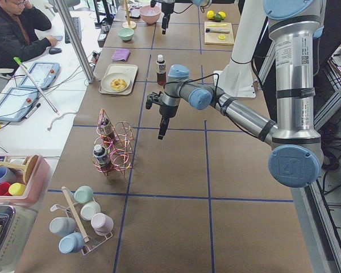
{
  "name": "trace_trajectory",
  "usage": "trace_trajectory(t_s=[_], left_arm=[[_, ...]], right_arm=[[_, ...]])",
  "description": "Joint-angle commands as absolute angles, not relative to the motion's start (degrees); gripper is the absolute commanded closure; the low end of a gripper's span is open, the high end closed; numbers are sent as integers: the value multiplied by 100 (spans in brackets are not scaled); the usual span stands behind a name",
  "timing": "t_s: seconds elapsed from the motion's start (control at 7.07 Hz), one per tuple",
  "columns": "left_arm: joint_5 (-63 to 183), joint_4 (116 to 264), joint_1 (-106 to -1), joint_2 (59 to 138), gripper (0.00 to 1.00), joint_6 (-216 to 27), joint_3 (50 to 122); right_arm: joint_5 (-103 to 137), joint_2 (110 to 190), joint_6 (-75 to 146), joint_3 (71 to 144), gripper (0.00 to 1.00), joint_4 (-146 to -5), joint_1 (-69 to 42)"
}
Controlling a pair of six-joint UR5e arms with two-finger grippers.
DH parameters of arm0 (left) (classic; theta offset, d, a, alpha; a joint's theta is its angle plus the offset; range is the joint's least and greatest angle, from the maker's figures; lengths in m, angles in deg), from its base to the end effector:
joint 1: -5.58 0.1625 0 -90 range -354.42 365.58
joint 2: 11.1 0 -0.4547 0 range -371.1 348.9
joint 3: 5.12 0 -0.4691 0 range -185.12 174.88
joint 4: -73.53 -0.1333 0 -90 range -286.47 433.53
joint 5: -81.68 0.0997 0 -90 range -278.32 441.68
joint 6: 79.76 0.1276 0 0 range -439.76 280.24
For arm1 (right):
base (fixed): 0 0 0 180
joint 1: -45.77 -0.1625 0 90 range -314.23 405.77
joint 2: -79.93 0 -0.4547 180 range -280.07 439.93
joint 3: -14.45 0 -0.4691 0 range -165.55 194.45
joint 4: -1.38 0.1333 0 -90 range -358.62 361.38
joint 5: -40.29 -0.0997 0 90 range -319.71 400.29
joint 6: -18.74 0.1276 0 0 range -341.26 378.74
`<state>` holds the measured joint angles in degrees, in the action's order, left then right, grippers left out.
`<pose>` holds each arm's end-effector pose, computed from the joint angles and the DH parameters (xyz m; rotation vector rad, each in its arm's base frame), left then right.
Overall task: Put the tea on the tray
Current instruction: 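Lower the right gripper over the bottle cap and grasp it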
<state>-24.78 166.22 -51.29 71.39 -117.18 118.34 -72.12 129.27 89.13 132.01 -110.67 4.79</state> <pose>0.1966 -0.4790 0.4676 0.2428 0.5162 -0.0010 -0.4159 -0.4734 0.0816 0.0821 -0.8736 0.1912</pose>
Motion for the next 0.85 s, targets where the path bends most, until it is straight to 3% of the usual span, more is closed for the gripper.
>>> trace_trajectory(t_s=[0.0,0.28,0.71], left_arm=[[-3455,16651,-6239,7221,0,-10112,10990],[-3776,16678,-6796,7309,0,-9209,10231],[-4142,17115,-7053,7319,0,-9033,9545]], right_arm=[[-6880,12740,9204,13178,0,-11086,876],[-6809,12617,9352,13091,0,-11086,1042],[-6448,11811,9529,12110,0,-11033,1360]])
